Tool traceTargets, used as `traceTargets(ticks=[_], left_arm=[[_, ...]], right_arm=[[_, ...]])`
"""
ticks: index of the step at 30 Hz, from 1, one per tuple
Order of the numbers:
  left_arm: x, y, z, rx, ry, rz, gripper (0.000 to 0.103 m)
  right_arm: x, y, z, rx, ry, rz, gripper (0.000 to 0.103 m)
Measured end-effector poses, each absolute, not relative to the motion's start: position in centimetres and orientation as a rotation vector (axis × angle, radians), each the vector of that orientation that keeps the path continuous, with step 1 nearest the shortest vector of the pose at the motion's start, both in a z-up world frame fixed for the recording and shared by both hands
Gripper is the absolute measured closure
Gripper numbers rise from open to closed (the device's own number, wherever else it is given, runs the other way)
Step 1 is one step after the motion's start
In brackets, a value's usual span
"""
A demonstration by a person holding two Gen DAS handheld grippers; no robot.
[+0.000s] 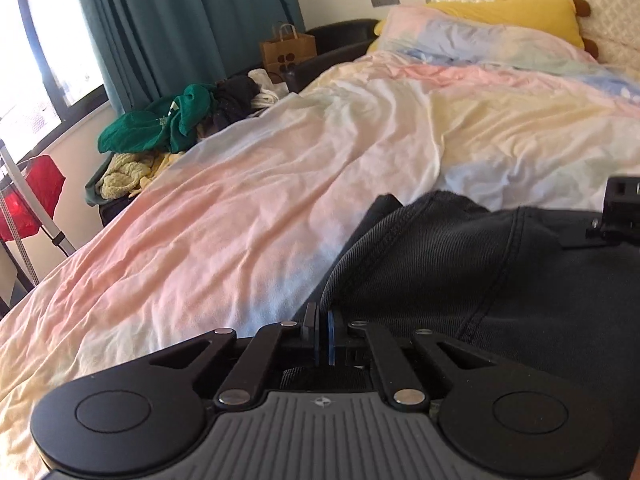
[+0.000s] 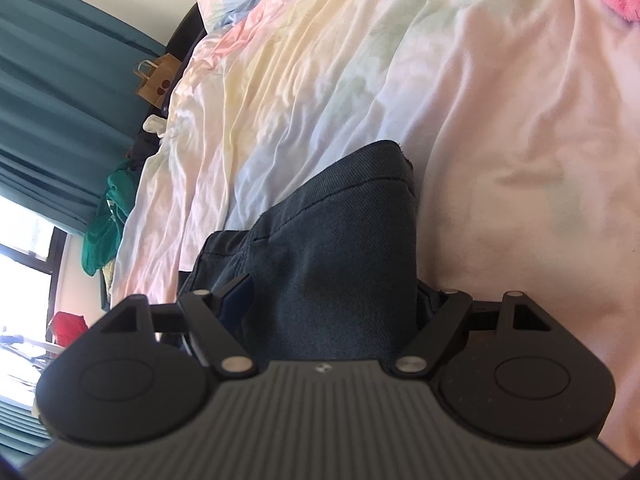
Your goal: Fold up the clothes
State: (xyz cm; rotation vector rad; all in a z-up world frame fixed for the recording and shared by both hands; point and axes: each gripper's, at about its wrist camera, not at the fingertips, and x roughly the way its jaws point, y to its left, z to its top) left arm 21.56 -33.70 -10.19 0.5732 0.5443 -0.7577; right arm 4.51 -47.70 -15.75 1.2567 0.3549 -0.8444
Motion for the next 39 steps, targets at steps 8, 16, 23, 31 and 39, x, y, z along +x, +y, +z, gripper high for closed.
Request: traceTargets(ticks=[8,16,23,31,39], left_arm=[[24.1,-35.1,-13.6,0.608,0.594,-0.567,0.098],[22.9,-32.8,-13.4,0.556,0.637,-0.6,0.053],[15.7,-21.5,-6.9,0.405,0.61,-0.564,0.018],[5.5,-3.4,-3.6,0.158,0.645,-0.407,0.016],[1.9,6.6,-4.7,-0.157,0.649,-0.225,0.016]], right_arm=[[4.5,-47.7,-15.6,1.261,0.359,-0.819,0.022],[3.9,-49.5,-16.6,1.332,0.372,-0.591,0.021],[4.1,-51.9,-18.1,1.372,0.453,-0.39,0.021],[3.1,-53.9,-19.6,1.557,0.325,-0.064,0.021],[3.4,-53.3,-19.5,1.447,0.395,-0.089,0.027]])
